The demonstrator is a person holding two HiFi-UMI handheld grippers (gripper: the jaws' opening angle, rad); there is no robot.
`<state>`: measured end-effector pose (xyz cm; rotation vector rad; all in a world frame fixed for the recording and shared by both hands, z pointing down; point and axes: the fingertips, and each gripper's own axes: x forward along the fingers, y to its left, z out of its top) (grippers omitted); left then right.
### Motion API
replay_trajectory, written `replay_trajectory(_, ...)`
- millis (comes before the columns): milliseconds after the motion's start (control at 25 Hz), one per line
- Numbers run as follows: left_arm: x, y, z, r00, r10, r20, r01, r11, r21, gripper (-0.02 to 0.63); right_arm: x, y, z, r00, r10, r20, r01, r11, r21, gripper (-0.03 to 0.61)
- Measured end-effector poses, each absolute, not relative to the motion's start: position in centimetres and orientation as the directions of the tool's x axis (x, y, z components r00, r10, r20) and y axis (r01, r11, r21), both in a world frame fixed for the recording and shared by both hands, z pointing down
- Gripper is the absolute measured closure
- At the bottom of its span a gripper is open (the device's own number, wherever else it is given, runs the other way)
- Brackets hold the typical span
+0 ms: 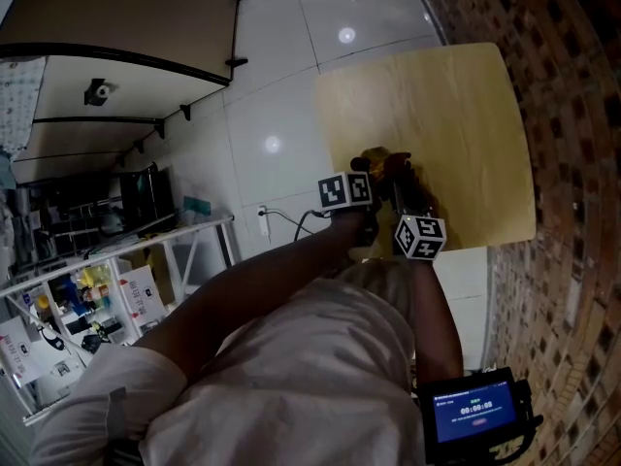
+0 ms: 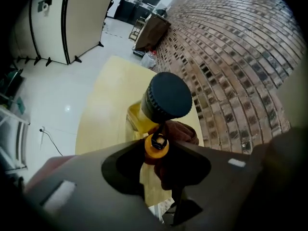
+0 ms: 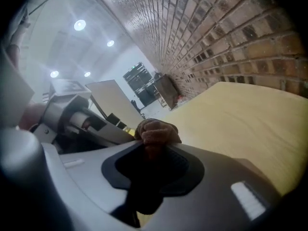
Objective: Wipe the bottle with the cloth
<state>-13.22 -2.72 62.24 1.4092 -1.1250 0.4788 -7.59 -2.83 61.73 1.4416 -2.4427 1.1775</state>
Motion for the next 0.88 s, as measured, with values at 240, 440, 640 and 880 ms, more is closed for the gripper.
replay_trajectory(240, -13.2, -2.4, 62.2, 0.448, -0.341, 0.827, -0.831, 0.184, 0.526, 0.446, -5.0, -3.2, 65.9, -0.432, -0.716, 0.548, -0.854, 0.130, -0.504, 0.489)
replay_trajectory(440, -12.4, -2.6, 61.9, 0.462, -0.327, 0.824, -0.836, 0.151, 0.528, 0.443, -3.3, -3.0, 71.1, -0.401, -0.573, 0.715, -0.906, 0.135, -0.400, 0.491)
replay_trajectory(640, -12.2, -2.5, 62.1, 0.466, -0.314, 0.827, -0.837, 0.148, 0.527, 0.445, -2.3, -2.3, 72.5, -0.425, -0.478, 0.769, -0.904, 0.263, -0.336, 0.488)
replay_trajectory(880, -12.2, -2.2, 62.1, 0.460, -0.304, 0.834, -0.819, 0.217, 0.530, 0.443, 3.0, -0.4, 66.6, -0.467, -0.641, 0.609, -0.825, 0.068, -0.561, 0.485)
